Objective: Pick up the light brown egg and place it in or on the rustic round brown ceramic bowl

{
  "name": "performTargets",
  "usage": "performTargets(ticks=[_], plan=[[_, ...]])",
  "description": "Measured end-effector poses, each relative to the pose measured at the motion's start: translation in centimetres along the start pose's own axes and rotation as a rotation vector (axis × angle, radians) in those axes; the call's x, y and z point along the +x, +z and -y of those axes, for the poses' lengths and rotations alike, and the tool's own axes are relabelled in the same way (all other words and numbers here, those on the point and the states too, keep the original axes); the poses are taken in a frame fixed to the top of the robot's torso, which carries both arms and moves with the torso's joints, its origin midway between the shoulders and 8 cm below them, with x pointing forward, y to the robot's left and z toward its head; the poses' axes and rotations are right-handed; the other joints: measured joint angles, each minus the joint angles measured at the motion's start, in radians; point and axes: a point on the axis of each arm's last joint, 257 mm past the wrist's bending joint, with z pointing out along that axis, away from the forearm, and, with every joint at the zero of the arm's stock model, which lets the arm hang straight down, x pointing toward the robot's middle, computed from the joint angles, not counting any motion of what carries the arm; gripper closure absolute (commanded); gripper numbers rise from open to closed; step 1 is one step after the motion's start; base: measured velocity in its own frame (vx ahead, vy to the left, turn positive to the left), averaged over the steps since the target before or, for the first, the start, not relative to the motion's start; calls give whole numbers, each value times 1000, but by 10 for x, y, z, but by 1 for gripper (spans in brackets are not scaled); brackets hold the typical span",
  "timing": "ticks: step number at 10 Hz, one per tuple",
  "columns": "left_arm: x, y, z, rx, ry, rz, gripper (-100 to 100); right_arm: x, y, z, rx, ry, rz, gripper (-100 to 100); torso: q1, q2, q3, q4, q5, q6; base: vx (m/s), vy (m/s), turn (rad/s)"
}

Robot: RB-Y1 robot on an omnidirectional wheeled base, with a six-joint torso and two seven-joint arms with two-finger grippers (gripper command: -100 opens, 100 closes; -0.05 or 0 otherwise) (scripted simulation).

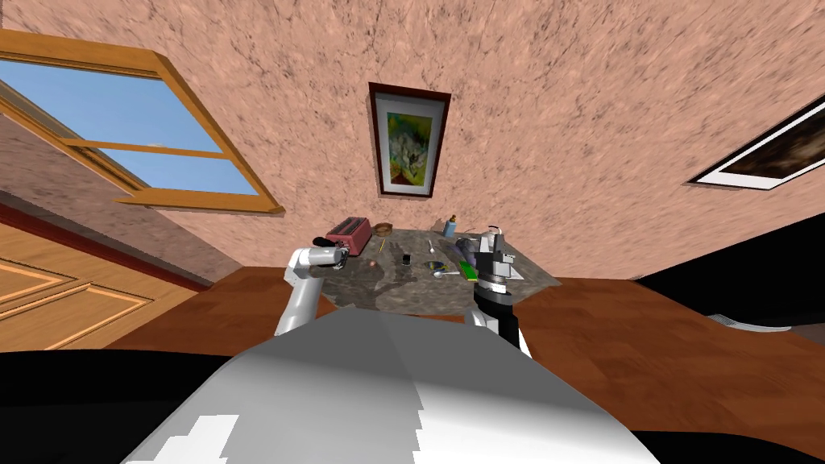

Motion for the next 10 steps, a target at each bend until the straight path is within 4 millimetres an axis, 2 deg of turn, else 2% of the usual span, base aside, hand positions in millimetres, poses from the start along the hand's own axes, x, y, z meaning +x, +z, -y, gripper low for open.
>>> performTargets(ticks=[5,10], plan=[[13,1,-13,-103,42,-36,-100,0,0,0,0,0,0,0,-2,-2,-1,0,0,0,28,-124,-34],[24,0,-36,-213,79,-74,-100,0,0,0,0,0,0,0,2,-3,-2,-1,0,0,40,-87,-28]])
